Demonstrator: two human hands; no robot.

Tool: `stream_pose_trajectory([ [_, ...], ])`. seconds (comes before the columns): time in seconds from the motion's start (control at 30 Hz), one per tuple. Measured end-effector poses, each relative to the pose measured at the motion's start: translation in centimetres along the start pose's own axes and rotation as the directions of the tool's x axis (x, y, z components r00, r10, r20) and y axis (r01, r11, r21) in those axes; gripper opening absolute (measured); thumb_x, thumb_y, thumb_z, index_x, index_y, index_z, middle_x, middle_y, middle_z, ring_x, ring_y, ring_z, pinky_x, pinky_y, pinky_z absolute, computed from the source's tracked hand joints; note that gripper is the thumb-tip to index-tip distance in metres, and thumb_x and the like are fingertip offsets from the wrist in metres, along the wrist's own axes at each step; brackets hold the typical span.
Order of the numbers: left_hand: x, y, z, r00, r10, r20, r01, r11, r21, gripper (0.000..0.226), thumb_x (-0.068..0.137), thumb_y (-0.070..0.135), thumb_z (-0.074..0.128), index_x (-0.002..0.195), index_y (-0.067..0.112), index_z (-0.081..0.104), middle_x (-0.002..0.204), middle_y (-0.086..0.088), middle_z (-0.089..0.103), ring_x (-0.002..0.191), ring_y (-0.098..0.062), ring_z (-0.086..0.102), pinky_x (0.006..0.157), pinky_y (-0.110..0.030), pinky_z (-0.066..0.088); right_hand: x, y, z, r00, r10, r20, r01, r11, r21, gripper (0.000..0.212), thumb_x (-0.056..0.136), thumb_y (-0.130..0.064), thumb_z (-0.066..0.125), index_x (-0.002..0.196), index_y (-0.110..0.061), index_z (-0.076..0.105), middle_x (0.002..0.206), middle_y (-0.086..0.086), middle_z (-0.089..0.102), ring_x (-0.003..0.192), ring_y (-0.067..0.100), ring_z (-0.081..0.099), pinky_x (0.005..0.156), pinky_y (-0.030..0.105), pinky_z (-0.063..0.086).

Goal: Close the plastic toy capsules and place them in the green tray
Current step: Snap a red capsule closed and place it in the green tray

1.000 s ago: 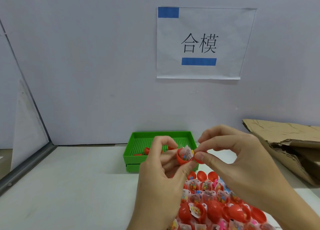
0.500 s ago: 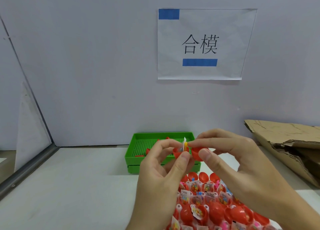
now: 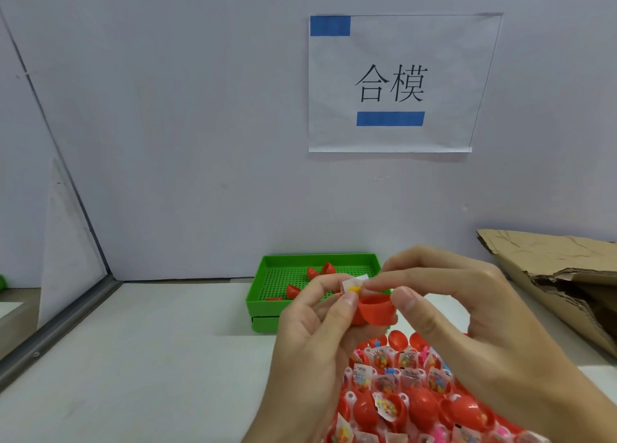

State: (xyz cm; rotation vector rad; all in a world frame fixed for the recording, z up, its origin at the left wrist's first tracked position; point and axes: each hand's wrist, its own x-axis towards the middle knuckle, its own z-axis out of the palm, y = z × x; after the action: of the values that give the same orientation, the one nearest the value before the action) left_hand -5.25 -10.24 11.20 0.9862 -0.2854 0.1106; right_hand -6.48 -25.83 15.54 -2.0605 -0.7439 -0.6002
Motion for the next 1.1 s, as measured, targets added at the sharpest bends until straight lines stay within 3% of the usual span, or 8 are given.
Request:
stream_pose_trajectory([
  [0.1,-0.2,0.2,0.1,1.0,-0.024,0.016,0.025,0.999,-0.044,0.025,0.078,0.013,0.062,0.098,-0.002,0.062,0.084,-0.02,0.073,0.07,-0.025,0.074,0.057,-0.026,0.059,0.0,0.2,-0.7,1.0,-0.001,0.019,-0.001,0.997,0.072,0.025,0.087,-0.051,0.057,0.095,-0.038,0.077,0.099,-0.012,0.071,0.096,0.017,0.067,0.074,0.027,0.051],
  [0.2,-0.2,0.1,0.1,1.0,-0.013,-0.005,0.013,1.0,-0.02,0.018,0.081,0.014,0.066,0.095,0.003,0.066,0.088,-0.023,0.073,0.075,-0.032,0.074,0.063,-0.03,0.06,-0.2,0.5,-1.3,0.995,0.017,0.098,-0.03,0.991,0.133,0.031,0.074,-0.053,0.072,0.1,-0.035,0.073,0.101,-0.004,0.071,0.098,0.021,0.066,0.074,0.028,0.054],
  [0.27,-0.1,0.1,0.1,1.0,0.021,-0.003,-0.021,0.997,0.071,0.005,0.085,0.019,0.069,0.089,0.016,0.072,0.092,-0.021,0.074,0.08,-0.033,0.074,0.069,-0.032,0.06,-0.2,0.7,-1.2,0.993,0.042,0.111,-0.058,0.987,0.148,0.037,0.068,-0.052,0.078,0.099,-0.033,0.071,0.097,-0.002,0.072,0.094,0.021,0.067,0.072,0.028,0.055],
  [0.43,-0.4,-0.2,-0.1,0.983,0.177,0.041,-0.181,0.927,0.328,0.007,0.09,0.032,0.063,0.088,0.029,0.07,0.093,-0.003,0.077,0.087,-0.022,0.075,0.071,-0.021,0.057,0.0,0.8,0.1,0.997,0.041,0.07,-0.055,0.976,0.209,0.022,0.076,-0.035,0.08,0.096,-0.031,0.07,0.091,-0.005,0.074,0.086,0.018,0.072,0.07,0.025,0.057],
  [0.6,-0.5,-0.6,0.0,0.952,0.305,0.01,-0.278,0.855,0.438,0.012,0.088,0.013,0.062,0.09,0.023,0.069,0.091,0.003,0.075,0.089,-0.013,0.073,0.075,-0.023,0.059,0.2,0.7,0.5,0.992,0.123,-0.015,-0.108,0.921,0.375,0.029,0.074,-0.03,0.079,0.101,-0.033,0.069,0.095,0.002,0.072,0.085,0.025,0.073,0.073,0.029,0.06],
  [0.7,-0.6,-0.8,0.2,0.929,0.37,0.004,-0.318,0.794,0.518,0.027,0.091,0.003,0.064,0.089,0.03,0.069,0.091,0.009,0.074,0.091,-0.007,0.071,0.076,-0.02,0.058,0.3,0.6,0.6,0.985,0.169,-0.029,-0.14,0.891,0.432,0.029,0.072,-0.023,0.076,0.098,-0.033,0.068,0.094,0.003,0.072,0.086,0.024,0.073,0.073,0.026,0.059],
  [0.83,-0.7,-1.1,0.4,0.896,0.444,-0.006,-0.369,0.752,0.546,0.021,0.083,0.013,0.066,0.09,0.033,0.068,0.092,0.012,0.073,0.092,-0.005,0.071,0.074,-0.014,0.056,0.3,0.5,0.5,0.986,0.163,-0.026,-0.144,0.923,0.358,0.043,0.08,0.004,0.074,0.098,-0.034,0.065,0.093,0.002,0.074,0.088,0.021,0.073,0.073,0.023,0.057],
  [1.1,-0.7,-1.5,0.6,0.822,0.568,0.034,-0.431,0.584,0.687,0.019,0.082,0.021,0.066,0.095,0.034,0.067,0.095,0.014,0.071,0.095,-0.009,0.07,0.076,-0.015,0.056,0.3,-0.1,0.6,0.992,0.099,-0.077,-0.091,0.991,0.1,0.048,0.076,-0.004,0.081,0.098,-0.039,0.056,0.092,-0.015,0.075,0.082,0.013,0.073,0.068,0.019,0.055],
])
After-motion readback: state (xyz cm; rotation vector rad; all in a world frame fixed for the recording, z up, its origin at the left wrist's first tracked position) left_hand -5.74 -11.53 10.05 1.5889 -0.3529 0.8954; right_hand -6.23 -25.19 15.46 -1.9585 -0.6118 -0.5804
